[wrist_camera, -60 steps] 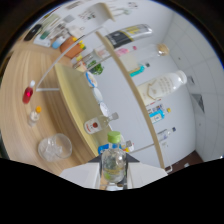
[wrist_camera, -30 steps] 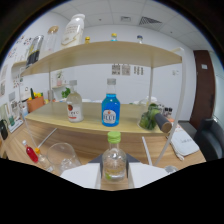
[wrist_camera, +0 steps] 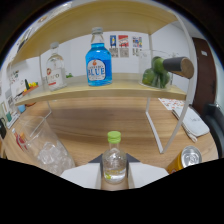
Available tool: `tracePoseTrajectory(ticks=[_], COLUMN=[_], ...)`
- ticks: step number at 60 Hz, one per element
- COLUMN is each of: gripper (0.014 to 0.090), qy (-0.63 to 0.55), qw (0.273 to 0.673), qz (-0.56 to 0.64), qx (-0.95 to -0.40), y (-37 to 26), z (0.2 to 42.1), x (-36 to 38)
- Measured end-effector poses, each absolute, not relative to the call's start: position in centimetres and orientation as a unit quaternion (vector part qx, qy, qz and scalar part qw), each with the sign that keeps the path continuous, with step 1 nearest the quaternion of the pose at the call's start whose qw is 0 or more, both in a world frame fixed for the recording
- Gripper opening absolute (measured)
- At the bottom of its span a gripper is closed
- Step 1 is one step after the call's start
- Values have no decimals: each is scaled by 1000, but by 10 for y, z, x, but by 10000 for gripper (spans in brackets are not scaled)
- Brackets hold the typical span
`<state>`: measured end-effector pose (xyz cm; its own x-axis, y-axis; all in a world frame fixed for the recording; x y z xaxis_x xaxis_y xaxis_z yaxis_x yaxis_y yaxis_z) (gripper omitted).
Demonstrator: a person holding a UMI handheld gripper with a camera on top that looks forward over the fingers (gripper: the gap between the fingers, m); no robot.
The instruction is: Make me a cup of Vodka Sunrise.
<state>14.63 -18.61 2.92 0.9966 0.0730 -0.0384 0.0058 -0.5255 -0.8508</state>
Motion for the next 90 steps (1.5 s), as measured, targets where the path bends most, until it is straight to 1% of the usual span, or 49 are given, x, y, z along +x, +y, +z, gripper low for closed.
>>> tracePoseTrajectory(ticks=[6, 9, 23, 27, 33, 34, 35, 36, 37, 38, 40, 41, 43, 51, 62, 72, 90], gripper=[360, 360, 370, 388, 549, 639, 639, 685, 782, 777, 854, 863, 852, 852, 851, 862, 859], qy=[-24, -25, -14, -13, -2, 0, 1, 2, 2, 1, 1, 2, 4, 18, 26, 28, 18], qw=[476, 482, 478, 469, 463, 463, 463, 463, 463, 463, 465, 467, 471, 482, 474, 461, 460], qz=[32, 27, 19, 16, 11, 10, 8, 6, 5, 3, -1, -5, -9, -31, -34, -35, -41], qx=[-878, -875, -878, -883, -886, -886, -886, -886, -886, -886, -885, -884, -882, -875, -879, -886, -887], y=[-191, -191, -202, -206, -213, -214, -215, -217, -219, -220, -224, -226, -230, -254, -295, -324, -343], z=[21, 22, 19, 16, 19, 21, 23, 25, 27, 30, 38, 43, 53, 94, 131, 144, 153], x=[145, 146, 147, 148, 153, 154, 155, 155, 155, 155, 156, 157, 157, 156, 125, 92, 58])
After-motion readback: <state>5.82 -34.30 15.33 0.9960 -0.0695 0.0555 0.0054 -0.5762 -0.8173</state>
